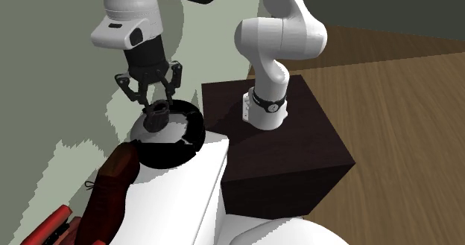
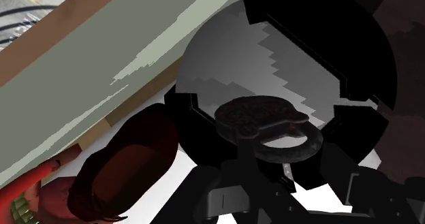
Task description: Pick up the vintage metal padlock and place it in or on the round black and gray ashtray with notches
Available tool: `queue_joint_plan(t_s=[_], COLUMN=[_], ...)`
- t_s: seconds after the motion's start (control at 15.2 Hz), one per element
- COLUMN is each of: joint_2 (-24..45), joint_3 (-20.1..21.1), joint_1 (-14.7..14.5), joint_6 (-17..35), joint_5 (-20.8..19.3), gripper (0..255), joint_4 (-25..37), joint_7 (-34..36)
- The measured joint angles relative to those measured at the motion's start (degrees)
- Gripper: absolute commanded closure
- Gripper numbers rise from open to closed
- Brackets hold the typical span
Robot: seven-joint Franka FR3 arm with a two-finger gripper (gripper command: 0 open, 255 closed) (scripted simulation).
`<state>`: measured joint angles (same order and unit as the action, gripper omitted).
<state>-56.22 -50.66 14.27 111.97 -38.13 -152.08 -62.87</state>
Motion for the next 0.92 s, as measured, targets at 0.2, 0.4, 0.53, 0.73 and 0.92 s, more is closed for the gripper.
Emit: queue_joint_plan(t_s=[0.2, 0.4, 0.53, 0.73, 0.92], joint_2=[0.6, 0.6, 0.6, 0.7, 0.8], joint_3=[-1.2, -1.2, -1.2, -1.1, -1.3], joint_1=[0.0, 0.1, 0.0, 0.0, 0.0], joint_6=[2.0, 2.3, 2.4, 2.2, 2.1], joint_5=[-1.0, -1.2, -1.1, -1.0, -0.9], gripper=[255, 255, 255, 0, 0], joint_4=[-0.9, -1.2, -1.0, -1.2, -1.4], joint_7=[0.2, 0.2, 0.2, 0.3, 0.3])
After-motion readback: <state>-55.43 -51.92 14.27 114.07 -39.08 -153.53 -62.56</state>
